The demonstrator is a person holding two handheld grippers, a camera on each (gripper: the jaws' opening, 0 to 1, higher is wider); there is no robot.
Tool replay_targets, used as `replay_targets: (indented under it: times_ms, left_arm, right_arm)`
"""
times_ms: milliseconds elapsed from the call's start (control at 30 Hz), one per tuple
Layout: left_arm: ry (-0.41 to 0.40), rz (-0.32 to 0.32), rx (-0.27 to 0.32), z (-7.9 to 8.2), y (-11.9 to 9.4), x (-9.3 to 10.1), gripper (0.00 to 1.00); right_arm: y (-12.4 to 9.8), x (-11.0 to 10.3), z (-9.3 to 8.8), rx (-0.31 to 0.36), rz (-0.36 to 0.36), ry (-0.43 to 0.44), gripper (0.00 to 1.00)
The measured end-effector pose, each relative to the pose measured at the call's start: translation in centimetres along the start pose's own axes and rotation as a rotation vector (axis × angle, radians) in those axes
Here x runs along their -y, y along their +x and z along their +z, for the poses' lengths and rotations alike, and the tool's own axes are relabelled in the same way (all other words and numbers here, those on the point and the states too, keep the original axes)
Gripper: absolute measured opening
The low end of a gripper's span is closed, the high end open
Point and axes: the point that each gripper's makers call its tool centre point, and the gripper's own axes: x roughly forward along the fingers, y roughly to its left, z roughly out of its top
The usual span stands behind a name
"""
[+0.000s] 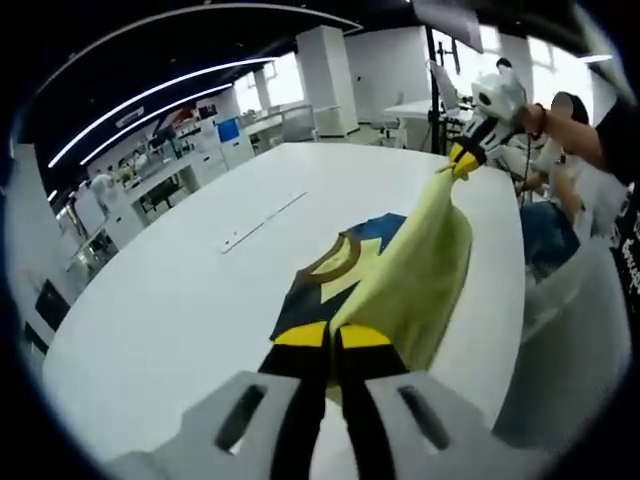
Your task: Fold the garment on the visible template until the final outline fits inside the template.
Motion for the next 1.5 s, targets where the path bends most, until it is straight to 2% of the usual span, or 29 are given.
replay_targets:
  times_ms: [133,300,600,700,800,867,1000,1333,1500]
  left_arm:
    - [-0.019,0.019,0.027,1.2,0.7,-1.3,0.00]
    - [-0.025,0.032,0.026,1.7,2.0,-2.5,0.00]
    - [-0.058,0.051,0.016,1.3,4.3,-4.4,0.00]
    - [-0.081,0.069,0.003,0.7,5.4,-5.4,0.00]
    - [-0.083,0.056,-0.018,0.2,6.3,-5.5,0.00]
    - [-0.078,0.053,-0.019,-0.2,7.1,-6.1,0.00]
    - [-0.105,0.043,-0.037,-1.0,8.6,-6.7,0.00]
    - [-0.159,0.009,-0.097,-4.3,12.2,-7.5,0.00]
    - [-0.191,0.009,-0.132,-5.5,13.0,-7.3,0.00]
  right_arm:
    - [0.5,1.1,0.4,-0.015,-0.034,-0.010,0.00]
    - [1.3,2.2,1.0,-0.028,-0.073,-0.014,0.00]
    - [3.9,3.5,0.4,-0.073,-0.107,0.014,0.00]
    - [5.1,4.1,0.3,-0.079,-0.108,0.068,0.00]
    - [6.1,4.6,0.1,-0.093,-0.112,0.085,0.00]
    - [6.7,4.8,-0.1,-0.107,-0.114,0.065,0.00]
    - [8.2,5.4,-0.6,-0.134,-0.124,0.082,0.00]
    - [11.4,6.0,-2.4,-0.229,-0.126,0.032,0.00]
    - [13.1,6.2,-3.1,-0.234,-0.114,0.028,0.00]
